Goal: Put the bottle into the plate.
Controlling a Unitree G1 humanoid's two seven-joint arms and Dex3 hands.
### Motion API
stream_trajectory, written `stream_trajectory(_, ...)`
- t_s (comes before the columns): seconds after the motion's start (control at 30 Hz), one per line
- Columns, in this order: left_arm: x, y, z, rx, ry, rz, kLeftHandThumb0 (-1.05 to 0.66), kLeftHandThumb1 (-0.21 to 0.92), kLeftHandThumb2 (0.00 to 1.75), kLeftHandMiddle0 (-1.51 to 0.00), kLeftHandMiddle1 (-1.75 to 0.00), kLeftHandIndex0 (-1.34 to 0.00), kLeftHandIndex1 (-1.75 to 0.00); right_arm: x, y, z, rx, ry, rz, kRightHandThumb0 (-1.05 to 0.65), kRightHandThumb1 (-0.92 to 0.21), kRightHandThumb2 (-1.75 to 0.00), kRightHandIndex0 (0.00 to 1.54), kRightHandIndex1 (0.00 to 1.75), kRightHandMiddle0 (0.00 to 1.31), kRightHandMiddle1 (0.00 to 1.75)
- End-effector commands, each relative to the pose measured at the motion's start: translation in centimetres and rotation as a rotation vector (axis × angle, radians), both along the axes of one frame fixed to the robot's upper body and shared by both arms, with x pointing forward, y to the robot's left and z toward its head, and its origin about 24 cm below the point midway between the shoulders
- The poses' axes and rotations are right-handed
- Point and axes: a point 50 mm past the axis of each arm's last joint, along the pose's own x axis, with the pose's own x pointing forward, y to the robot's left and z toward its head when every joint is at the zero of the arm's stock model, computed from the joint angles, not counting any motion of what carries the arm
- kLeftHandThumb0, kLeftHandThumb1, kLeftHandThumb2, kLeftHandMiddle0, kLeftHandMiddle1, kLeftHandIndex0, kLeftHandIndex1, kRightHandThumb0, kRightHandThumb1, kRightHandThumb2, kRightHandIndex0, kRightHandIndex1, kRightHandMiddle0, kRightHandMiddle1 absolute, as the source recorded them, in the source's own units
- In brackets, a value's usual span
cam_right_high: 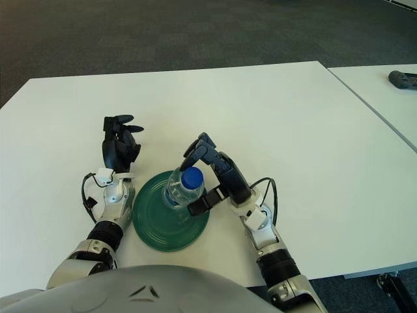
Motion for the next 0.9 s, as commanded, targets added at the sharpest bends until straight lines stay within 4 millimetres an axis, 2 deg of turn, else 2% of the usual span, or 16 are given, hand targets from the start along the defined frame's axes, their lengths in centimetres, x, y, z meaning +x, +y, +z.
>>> stream_trajectory(0.0, -1.1, -2.8, -0.9, -0.097, 0.051, -0.005, -0.98, 0.92, 0.77, -0.33, -1.68, -0.24, -1.61, 0.6, -0.4, 0.1, 0.025, -0.005, -0.005, -0.42, -0.53, -1.04, 1.2, 1.75, 0.45, 1.75)
stream_trajectory(0.87, -1.4, -4.2, -0.2, -0.038, 0.066, 0.027, -0.99, 0.92, 0.85, -0.35, -1.68, -0.24, -1.59, 0.6, -0.6, -1.5, -0.086, 0.051, 0.03, -0.41, -0.59, -0.97, 1.21, 1.75, 0.41, 1.75)
